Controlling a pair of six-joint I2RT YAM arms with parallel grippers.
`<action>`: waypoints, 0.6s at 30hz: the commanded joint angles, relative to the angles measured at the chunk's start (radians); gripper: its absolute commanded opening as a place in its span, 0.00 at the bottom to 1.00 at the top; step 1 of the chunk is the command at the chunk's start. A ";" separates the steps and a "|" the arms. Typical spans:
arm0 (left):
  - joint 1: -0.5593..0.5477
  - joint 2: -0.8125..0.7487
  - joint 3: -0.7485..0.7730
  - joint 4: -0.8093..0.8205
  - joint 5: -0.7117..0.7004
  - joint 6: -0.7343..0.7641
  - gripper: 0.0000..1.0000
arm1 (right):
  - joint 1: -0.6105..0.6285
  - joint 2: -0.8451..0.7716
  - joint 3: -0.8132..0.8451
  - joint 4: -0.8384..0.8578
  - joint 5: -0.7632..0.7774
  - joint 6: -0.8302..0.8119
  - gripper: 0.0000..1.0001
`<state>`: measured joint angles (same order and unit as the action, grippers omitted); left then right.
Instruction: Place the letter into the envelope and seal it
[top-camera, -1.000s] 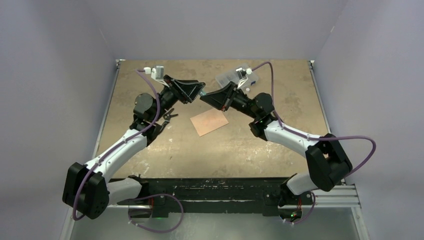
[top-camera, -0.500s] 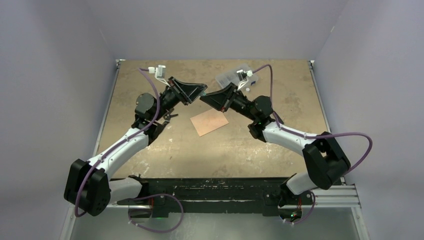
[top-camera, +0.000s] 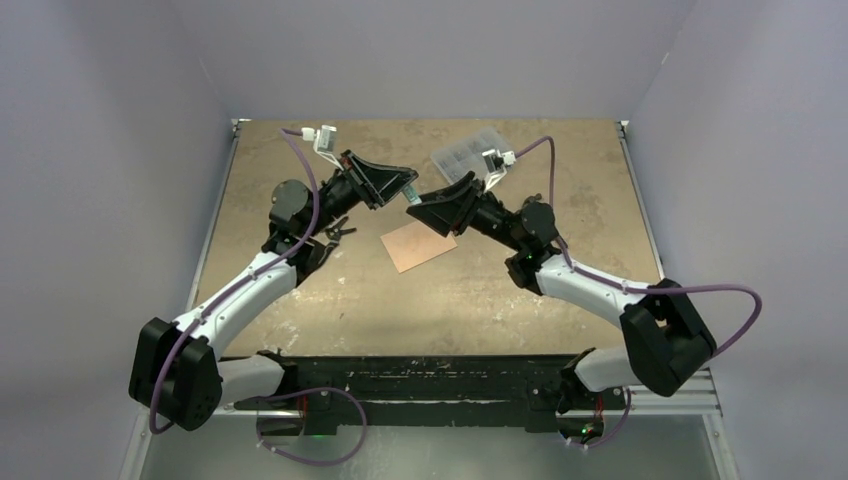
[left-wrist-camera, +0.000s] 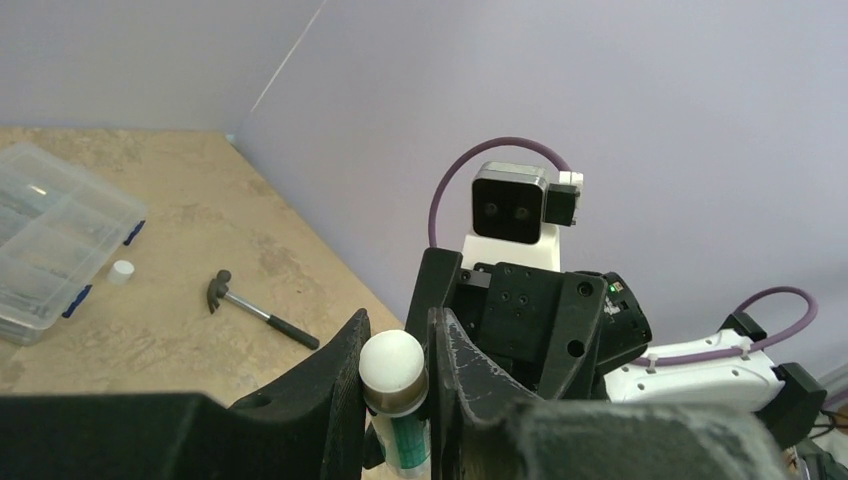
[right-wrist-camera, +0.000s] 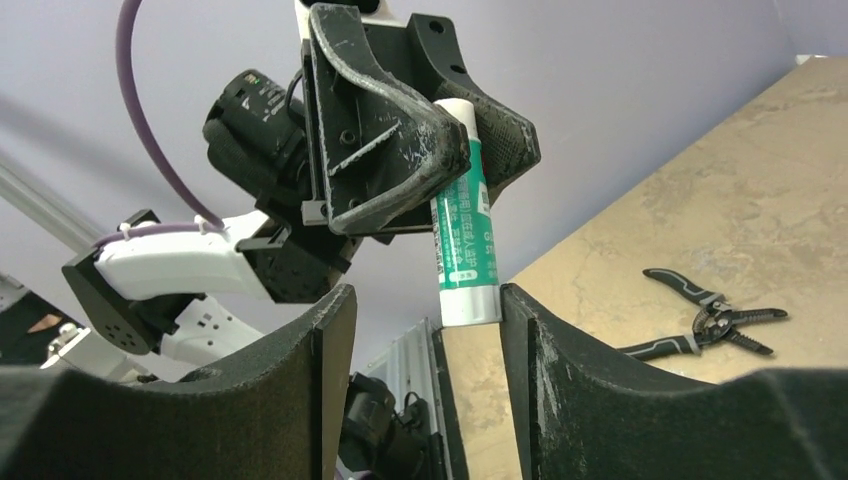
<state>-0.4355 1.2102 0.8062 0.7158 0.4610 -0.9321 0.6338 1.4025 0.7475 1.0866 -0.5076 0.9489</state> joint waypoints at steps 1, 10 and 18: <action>0.011 0.012 0.084 -0.009 0.067 0.042 0.00 | -0.003 -0.062 -0.015 0.002 -0.048 -0.072 0.56; 0.011 0.041 0.106 0.015 0.156 -0.009 0.00 | -0.005 -0.027 0.023 0.011 -0.054 -0.069 0.40; 0.011 0.037 0.102 0.001 0.170 0.015 0.00 | -0.009 -0.029 -0.003 0.089 -0.027 -0.026 0.38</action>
<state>-0.4320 1.2510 0.8738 0.6975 0.6025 -0.9394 0.6277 1.3876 0.7391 1.0870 -0.5423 0.9054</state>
